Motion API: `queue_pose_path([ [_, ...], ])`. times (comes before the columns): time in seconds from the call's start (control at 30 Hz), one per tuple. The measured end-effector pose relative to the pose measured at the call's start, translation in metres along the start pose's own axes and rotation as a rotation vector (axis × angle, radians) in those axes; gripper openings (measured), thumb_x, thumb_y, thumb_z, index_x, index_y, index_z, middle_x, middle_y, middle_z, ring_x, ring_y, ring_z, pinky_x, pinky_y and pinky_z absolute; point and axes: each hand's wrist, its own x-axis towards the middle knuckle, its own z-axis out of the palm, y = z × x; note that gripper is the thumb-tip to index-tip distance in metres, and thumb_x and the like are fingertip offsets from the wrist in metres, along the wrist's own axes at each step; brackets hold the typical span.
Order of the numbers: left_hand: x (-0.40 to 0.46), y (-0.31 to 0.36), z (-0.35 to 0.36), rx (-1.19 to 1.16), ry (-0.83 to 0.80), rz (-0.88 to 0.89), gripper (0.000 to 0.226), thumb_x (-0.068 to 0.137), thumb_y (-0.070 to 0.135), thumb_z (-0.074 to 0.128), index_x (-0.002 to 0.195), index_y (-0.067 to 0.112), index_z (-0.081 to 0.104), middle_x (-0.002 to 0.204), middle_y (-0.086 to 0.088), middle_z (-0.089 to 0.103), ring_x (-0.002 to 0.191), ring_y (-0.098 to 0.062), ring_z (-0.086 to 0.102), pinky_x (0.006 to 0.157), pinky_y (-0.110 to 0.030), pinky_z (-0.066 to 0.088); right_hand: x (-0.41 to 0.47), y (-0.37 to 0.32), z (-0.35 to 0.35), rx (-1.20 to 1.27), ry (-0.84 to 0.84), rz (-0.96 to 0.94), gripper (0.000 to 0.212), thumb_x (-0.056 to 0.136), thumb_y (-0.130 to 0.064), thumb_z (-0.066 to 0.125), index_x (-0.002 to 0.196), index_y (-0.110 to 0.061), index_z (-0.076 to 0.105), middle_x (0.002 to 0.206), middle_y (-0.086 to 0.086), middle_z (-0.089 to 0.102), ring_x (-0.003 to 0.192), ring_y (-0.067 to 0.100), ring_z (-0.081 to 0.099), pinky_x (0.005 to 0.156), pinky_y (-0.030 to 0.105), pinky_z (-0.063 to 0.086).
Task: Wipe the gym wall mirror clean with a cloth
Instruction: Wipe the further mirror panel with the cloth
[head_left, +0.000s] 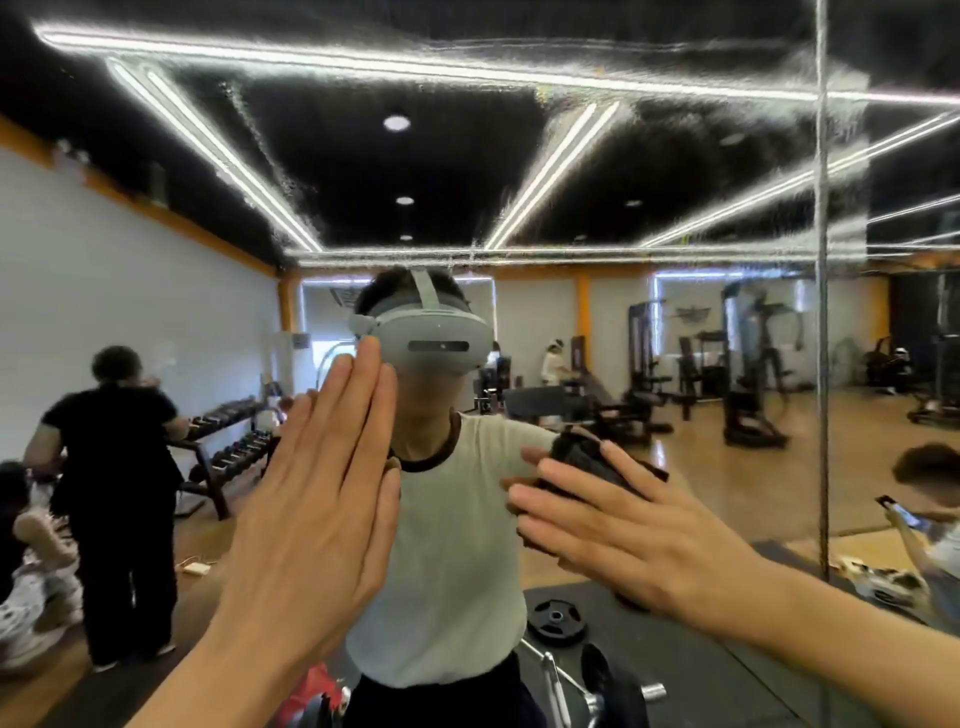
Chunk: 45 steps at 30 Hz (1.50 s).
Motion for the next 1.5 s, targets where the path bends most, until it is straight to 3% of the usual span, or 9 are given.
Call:
queue_pose_path([
  [0.17,0.001,-0.031,-0.008,-0.013,0.057,0.008,0.06,0.107,0.031,0.015,0.161,0.009,0.002,0.169,-0.007,-0.001,0.157,-0.019,-0.003,0.127,-0.036,-0.002,0.128,0.099,-0.029,0.05,0.307,0.406,0.043,0.106,-0.019,0.043,0.146,-0.005,0.048,0.154,0.014,0.044,0.148,0.034,0.028,0.123,0.037,-0.001],
  [0.3,0.004,-0.058,0.004,-0.145,0.016,-0.139,0.063,0.106,0.036,0.016,0.162,0.012,0.0,0.17,-0.01,-0.003,0.156,-0.033,0.001,0.121,-0.065,0.013,0.149,0.081,-0.019,0.047,0.4,0.517,0.043,0.105,-0.015,0.044,0.145,-0.002,0.048,0.154,0.015,0.045,0.148,0.035,0.029,0.123,0.046,0.003],
  [0.53,0.005,-0.051,-0.012,-0.007,0.048,-0.113,0.062,0.106,0.03,0.021,0.16,0.002,0.008,0.169,-0.013,0.0,0.156,-0.018,-0.006,0.126,-0.032,-0.006,0.022,-0.042,0.015,0.016,0.12,0.257,0.046,0.108,-0.011,0.04,0.152,-0.015,0.03,0.161,0.0,0.029,0.153,0.024,0.02,0.126,0.048,0.009],
  [0.7,0.008,-0.051,-0.015,0.013,0.034,-0.101,0.063,0.104,0.025,0.026,0.158,-0.001,0.01,0.167,-0.01,-0.001,0.155,-0.014,-0.009,0.126,-0.03,-0.007,0.169,0.014,-0.004,0.256,0.578,0.727,0.042,0.102,-0.005,0.047,0.144,0.002,0.048,0.152,0.018,0.046,0.148,0.035,0.028,0.124,0.045,0.006],
  [0.9,0.008,-0.051,-0.016,-0.015,0.05,-0.103,0.062,0.106,0.029,0.023,0.158,-0.003,0.015,0.167,-0.015,0.008,0.156,-0.014,-0.006,0.126,-0.03,-0.005,0.205,0.025,0.008,0.005,0.506,0.525,0.05,0.092,0.006,0.062,0.141,0.002,0.052,0.149,0.019,0.049,0.144,0.038,0.037,0.122,0.047,0.01],
  [1.03,0.009,-0.05,-0.015,-0.004,0.055,-0.106,0.063,0.104,0.028,0.025,0.158,-0.002,0.015,0.167,-0.018,0.01,0.156,-0.017,-0.004,0.126,-0.03,-0.005,0.101,0.066,-0.014,0.043,0.492,0.84,0.044,0.106,-0.011,0.041,0.149,-0.004,0.044,0.159,0.013,0.037,0.151,0.03,0.022,0.125,0.033,-0.001],
  [1.2,0.009,-0.05,-0.014,-0.007,0.059,-0.097,0.063,0.104,0.027,0.024,0.159,-0.002,0.014,0.168,-0.017,0.008,0.156,-0.022,0.0,0.127,-0.032,-0.004,0.064,0.074,-0.021,0.075,0.69,1.278,0.045,0.108,-0.017,0.037,0.152,-0.011,0.038,0.161,0.005,0.032,0.153,0.022,0.017,0.124,0.034,-0.004],
  [1.3,0.009,-0.051,-0.013,-0.019,0.062,-0.093,0.062,0.105,0.029,0.021,0.159,-0.001,0.013,0.168,-0.017,0.009,0.156,-0.021,0.0,0.127,-0.033,-0.003,0.118,0.044,-0.007,0.063,0.69,1.176,0.045,0.106,-0.012,0.041,0.151,-0.006,0.041,0.161,0.009,0.035,0.153,0.026,0.02,0.126,0.037,0.0],
  [1.5,0.008,-0.052,-0.008,-0.037,0.057,-0.098,0.063,0.107,0.036,0.013,0.16,0.003,0.011,0.169,-0.014,0.004,0.157,-0.021,0.0,0.127,-0.035,-0.002,0.173,-0.016,0.013,0.058,0.436,0.518,0.054,0.094,0.001,0.064,0.145,-0.001,0.047,0.154,0.016,0.044,0.148,0.032,0.031,0.125,0.043,0.008],
])
